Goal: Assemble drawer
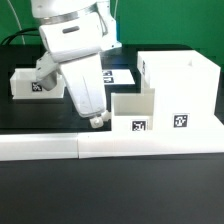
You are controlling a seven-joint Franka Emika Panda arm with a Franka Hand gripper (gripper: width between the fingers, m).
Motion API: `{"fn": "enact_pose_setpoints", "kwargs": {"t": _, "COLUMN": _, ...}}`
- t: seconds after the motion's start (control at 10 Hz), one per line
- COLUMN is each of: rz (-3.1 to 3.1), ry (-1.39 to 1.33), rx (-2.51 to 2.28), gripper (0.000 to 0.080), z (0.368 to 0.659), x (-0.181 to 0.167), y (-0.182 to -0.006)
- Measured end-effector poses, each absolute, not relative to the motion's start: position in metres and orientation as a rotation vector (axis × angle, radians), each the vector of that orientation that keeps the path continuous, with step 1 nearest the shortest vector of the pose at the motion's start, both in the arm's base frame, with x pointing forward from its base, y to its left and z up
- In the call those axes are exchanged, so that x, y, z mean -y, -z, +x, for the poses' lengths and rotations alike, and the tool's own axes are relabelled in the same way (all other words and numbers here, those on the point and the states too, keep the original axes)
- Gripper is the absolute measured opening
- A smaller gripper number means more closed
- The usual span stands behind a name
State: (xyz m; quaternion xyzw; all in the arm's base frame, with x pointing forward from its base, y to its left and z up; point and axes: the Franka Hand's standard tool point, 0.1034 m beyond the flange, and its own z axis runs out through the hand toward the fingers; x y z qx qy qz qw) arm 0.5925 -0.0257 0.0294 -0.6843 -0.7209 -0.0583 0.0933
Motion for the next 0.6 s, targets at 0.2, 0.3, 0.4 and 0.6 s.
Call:
{"fn": "enact_pose_setpoints", "kwargs": {"t": 0.2, "rz": -2.099, "ry": 0.157, "rx": 2.071, "gripper": 0.0648, "z": 0.5933, "x": 0.012, "y": -0.0298}}
{"fn": "enact_pose_setpoints", "kwargs": {"t": 0.3, "rz": -2.116, "ry": 0.155, "rx": 2.053, "gripper": 0.0648, "z": 0.5933, "x": 0.011, "y": -0.0297}}
{"fn": "enact_pose_setpoints", "kwargs": {"t": 0.4, "rz": -2.141, "ry": 0.162, "rx": 2.038, "gripper": 0.0648, "z": 0.5946, "x": 0.0101, "y": -0.0295}}
{"fn": "enact_pose_setpoints", "kwargs": {"t": 0.6, "rz": -2.162, "ry": 0.169, "rx": 2.024, "gripper": 0.0648, "z": 0.595, "x": 0.0096, "y": -0.0288}}
